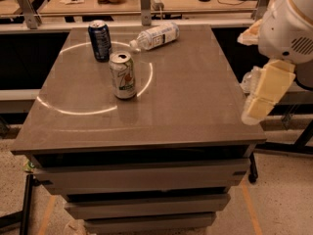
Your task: Pick 7up can
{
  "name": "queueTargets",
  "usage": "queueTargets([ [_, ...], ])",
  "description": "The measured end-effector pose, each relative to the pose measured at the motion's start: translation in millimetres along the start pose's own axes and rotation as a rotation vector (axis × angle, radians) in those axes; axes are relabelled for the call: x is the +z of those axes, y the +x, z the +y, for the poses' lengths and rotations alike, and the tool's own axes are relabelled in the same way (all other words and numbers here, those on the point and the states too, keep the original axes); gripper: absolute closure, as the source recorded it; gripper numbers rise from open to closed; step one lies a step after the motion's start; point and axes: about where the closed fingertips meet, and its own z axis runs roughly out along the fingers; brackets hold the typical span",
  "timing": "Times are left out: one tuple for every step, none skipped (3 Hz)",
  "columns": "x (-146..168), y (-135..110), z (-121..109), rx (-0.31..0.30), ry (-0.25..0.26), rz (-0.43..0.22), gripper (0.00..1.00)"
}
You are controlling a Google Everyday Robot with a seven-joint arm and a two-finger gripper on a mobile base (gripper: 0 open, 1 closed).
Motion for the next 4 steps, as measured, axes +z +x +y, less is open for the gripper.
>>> queueTargets([
  [15.4,-55.4,-1.7,-0.075,-0.067,-0.139,0.00],
  [35.5,-94.3,-4.2,-0.076,-0.134,-0.255,0.00],
  [49.5,-108.7,-12.7,-0.013,-0.115,-0.333,0.00],
  [47.8,-115.0,-22.0,-0.009,-0.076,-0.352,0.00],
])
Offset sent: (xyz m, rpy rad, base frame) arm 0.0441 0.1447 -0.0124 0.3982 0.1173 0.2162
